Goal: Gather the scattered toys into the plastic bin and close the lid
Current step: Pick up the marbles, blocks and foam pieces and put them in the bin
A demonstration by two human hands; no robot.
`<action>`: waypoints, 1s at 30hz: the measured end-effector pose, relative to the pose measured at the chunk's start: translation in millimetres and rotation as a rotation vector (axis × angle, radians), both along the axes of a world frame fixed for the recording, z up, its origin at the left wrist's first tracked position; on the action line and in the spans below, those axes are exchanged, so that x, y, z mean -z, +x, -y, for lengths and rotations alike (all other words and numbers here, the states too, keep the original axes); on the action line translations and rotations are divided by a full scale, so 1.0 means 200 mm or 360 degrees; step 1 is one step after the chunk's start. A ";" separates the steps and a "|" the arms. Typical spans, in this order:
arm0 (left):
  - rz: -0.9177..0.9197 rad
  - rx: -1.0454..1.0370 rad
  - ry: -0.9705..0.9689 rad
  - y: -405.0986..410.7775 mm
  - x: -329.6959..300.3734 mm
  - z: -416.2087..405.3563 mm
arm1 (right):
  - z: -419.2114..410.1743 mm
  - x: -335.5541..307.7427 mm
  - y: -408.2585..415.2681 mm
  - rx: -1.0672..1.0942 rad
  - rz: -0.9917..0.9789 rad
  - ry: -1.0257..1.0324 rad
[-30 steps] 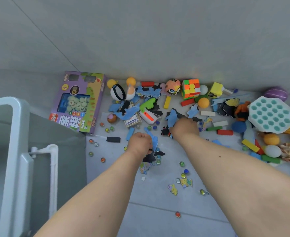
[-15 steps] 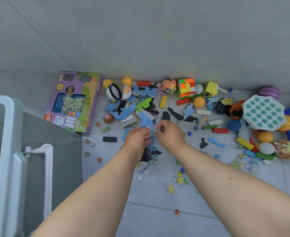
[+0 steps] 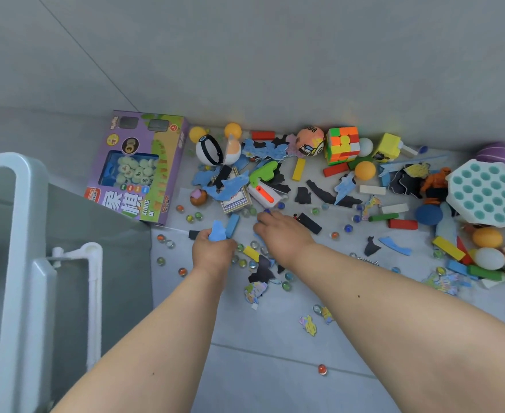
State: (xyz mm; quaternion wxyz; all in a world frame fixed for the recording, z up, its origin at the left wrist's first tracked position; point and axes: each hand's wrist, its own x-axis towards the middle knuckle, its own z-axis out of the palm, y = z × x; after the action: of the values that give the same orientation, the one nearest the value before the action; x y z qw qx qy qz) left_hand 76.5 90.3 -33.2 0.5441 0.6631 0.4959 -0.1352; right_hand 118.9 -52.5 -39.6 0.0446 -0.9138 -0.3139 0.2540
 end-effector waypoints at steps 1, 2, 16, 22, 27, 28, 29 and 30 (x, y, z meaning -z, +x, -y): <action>-0.0050 0.0126 0.0156 0.00 0.00 -0.02 | 0.00 0.01 -0.01 0.0048 0.0004 -0.0006; -0.0089 0.0228 0.0298 0.01 0.00 -0.03 | 0.01 0.01 -0.02 0.0128 -0.0009 -0.0005; -0.0268 0.1277 0.1009 0.21 0.03 -0.01 | 0.09 0.04 -0.11 0.0656 -0.0165 0.0024; -0.0038 0.0933 0.0788 0.13 -0.05 0.02 | 0.13 -0.02 -0.04 0.0688 -0.0226 0.0122; 0.0199 0.0622 0.0338 -0.08 -0.09 0.04 | 0.22 -0.09 -0.04 0.0952 -0.0351 0.0485; 0.0236 0.0547 0.0193 -0.12 -0.09 0.04 | 0.24 -0.09 -0.06 0.0935 -0.0368 0.0498; 0.0251 0.0485 0.0053 -0.17 -0.09 0.05 | 0.26 -0.09 -0.08 0.0915 -0.0390 0.0470; 0.0227 0.0487 -0.0038 -0.23 -0.09 0.06 | 0.28 -0.10 -0.11 0.0883 -0.0417 0.0417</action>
State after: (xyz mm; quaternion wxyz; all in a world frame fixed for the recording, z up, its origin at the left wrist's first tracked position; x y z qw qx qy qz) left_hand 30.7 79.0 -16.1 0.5590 0.7322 0.3477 -0.1748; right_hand 97.1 -108.9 -19.2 0.2692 -0.9104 -0.0749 0.3050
